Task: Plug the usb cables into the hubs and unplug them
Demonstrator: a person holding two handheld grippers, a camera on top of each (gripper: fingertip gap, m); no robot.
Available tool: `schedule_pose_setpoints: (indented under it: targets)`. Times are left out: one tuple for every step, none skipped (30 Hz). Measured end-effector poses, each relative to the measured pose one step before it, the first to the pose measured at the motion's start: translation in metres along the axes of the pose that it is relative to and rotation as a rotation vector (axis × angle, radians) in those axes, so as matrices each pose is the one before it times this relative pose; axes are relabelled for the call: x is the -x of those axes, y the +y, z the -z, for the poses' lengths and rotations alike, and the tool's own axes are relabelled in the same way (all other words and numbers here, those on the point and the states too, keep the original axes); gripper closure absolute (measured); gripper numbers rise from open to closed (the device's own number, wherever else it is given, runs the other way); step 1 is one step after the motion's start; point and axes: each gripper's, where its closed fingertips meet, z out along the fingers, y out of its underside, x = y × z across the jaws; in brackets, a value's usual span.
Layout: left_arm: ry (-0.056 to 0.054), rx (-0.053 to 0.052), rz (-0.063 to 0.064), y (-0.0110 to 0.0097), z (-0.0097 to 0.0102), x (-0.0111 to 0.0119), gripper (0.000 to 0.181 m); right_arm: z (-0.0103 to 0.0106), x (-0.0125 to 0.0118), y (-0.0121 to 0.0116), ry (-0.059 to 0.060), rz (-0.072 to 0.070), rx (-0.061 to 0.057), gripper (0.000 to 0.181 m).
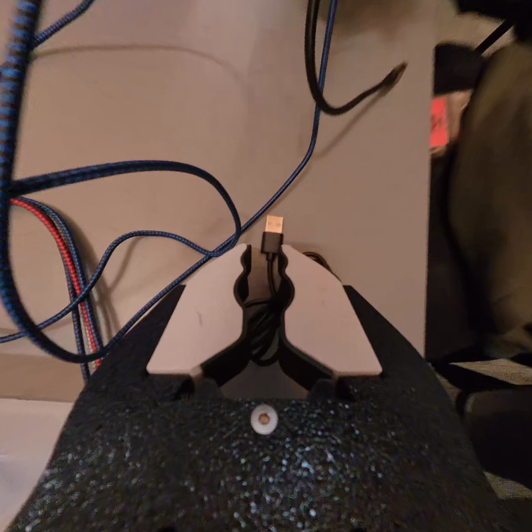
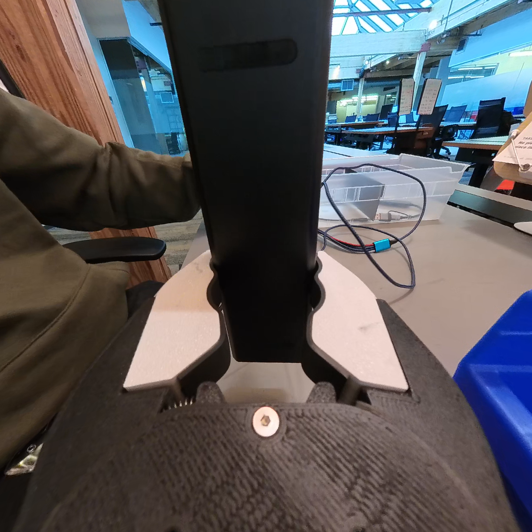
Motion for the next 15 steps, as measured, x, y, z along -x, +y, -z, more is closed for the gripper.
schedule_pose_setpoints:
  targets:
    - [-0.025,0.0226,-0.0256,0.00224,-0.00298,0.00053,0.161,0.00014,-0.00009,0.00001,0.0003,-0.0012,-0.0006,0.121]
    - [-0.006,0.0136,-0.0159,0.00128,-0.00289,-0.00205,0.159,0.00009,-0.00016,-0.00012,-0.0001,-0.0013,-0.0008,0.121]
    - [-0.0037,0.0149,-0.009,0.00191,-0.00279,-0.0019,0.16,-0.00016,0.00019,0.00002,-0.0018,-0.0008,0.0002,0.121]
    - [-0.0167,0.0175,-0.0101,0.00255,-0.00281,0.00031,0.16,-0.00008,0.00012,0.00027,-0.0011,0.0002,0.002,0.121]
    - [-0.0239,0.006,-0.011,0.00134,-0.00221,0.00138,0.16,-0.0002,0.00024,0.00014,-0.001,0.0009,0.0017,0.121]
    - [-0.0153,-0.0114,-0.0043,-0.00088,-0.00046,0.00052,0.16,-0.00021,0.0002,0.00021,-0.0011,0.0015,0.0015,0.121]
    - [-0.012,-0.0043,0.003,0.00029,-0.00002,0.00065,0.162,-0.00019,0.00026,0.00035,-0.0009,0.0015,0.0025,0.121]
    - [-0.0183,-0.003,0.0035,0.0007,0.00001,0.00145,0.166,-0.00018,0.00016,0.00028,-0.0004,0.0008,0.002,0.121]
    - [-0.0185,-0.0083,0.0032,-0.00005,-0.00016,0.00128,0.167,-0.00003,0.00008,-0.00005,-0.0002,0.0005,0.0003,0.121]
    - [-0.0199,-0.0057,0.001,-0.00001,-0.00021,0.00087,0.167,0.00004,-0.00008,0.0,0.0012,0.0008,0.0,0.121]
    - [-0.025,-0.0041,-0.0197,-0.00006,-0.00006,0.0001,0.167,0.00025,-0.00021,-0.0001,0.0031,0.0013,-0.0008,0.121]
    - [-0.0307,-0.0025,-0.0286,-0.0003,0.00021,0.00014,0.167,0.00021,-0.00045,-0.00015,0.0046,0.0006,-0.002,0.121]
    - [-0.0327,0.0037,-0.0196,-0.00018,0.00054,0.0003,0.167,0.00024,-0.00018,-0.00022,0.0013,-0.0004,-0.0016,0.121]
    - [-0.0343,0.0082,-0.014,-0.00019,0.00029,0.00013,0.167,0.00015,-0.00028,-0.00005,0.0027,0.0004,-0.0004,0.121]
    - [-0.0375,0.0114,-0.0118,-0.00009,0.00046,0.0002,0.167,0.00002,-0.00037,-0.00003,0.0035,0.0007,-0.0003,0.121]
